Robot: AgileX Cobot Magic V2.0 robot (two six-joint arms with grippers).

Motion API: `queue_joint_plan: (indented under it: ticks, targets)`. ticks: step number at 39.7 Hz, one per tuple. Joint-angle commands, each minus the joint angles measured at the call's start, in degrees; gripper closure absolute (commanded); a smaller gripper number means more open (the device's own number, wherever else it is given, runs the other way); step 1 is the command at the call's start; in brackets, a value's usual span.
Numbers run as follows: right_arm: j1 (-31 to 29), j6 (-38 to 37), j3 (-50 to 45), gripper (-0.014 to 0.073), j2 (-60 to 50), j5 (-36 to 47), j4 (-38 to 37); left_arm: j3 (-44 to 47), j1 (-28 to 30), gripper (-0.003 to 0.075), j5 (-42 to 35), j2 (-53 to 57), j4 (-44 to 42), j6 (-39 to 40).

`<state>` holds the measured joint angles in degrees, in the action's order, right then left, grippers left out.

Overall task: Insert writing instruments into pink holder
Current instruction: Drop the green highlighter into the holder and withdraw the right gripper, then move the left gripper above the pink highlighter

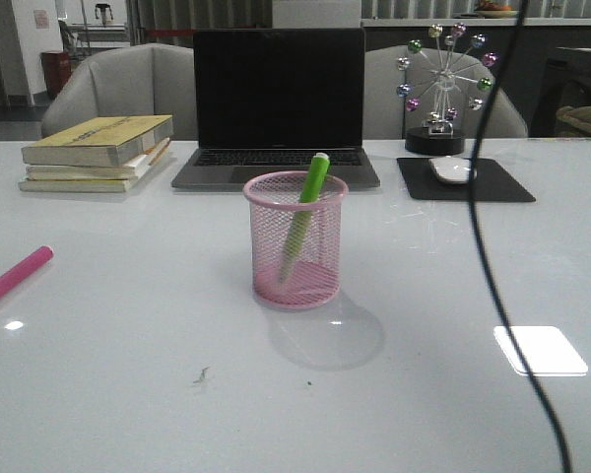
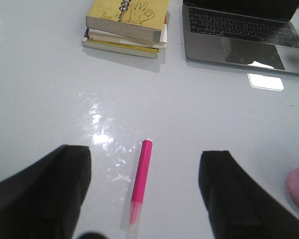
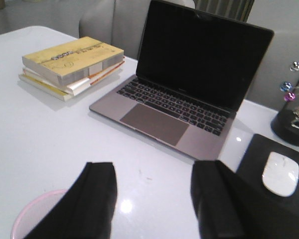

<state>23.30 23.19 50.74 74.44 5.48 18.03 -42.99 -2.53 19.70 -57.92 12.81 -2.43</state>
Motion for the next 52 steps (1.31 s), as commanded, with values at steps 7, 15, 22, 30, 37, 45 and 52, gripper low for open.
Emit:
queue_joint_plan:
  ticks: [7,15,22,30,37,45,52]
  targets:
    - [-13.0,1.2,0.9,0.0149,-11.2,-14.9,0.8,-2.2,-0.4,0.0213,-3.7,0.7,0.7,0.3]
    - [-25.3,1.2,0.9,0.0149,-15.8,-25.7,0.8,-2.2,-0.4,0.0213,-3.7,0.7,0.7,0.3]
    - [-31.4,1.2,0.9,0.0149,-16.4,-39.2,0.8,-2.2,-0.4,0.0213,-3.7,0.7,0.7,0.3]
    - [-31.7,1.2,-3.9,0.0149,-17.2,-39.6,2.3,-2.2,-0.4,0.0213,-3.7,0.7,0.3,0.2]
    - [-31.6,1.2,-11.9,0.0149,-20.9,-32.4,3.8,-2.2,-0.4,0.0213,-3.5,0.7,0.3,0.2]
    - [-28.7,1.2,-19.7,0.0149,-26.5,-24.8,4.2,-2.2,-0.4,0.0213,-3.5,0.7,0.3,0.2]
    - [-27.6,1.2,-20.9,0.0149,-27.2,-24.7,4.4,-2.3,-2.5,0.0213,-3.5,-0.1,0.3,-3.3]
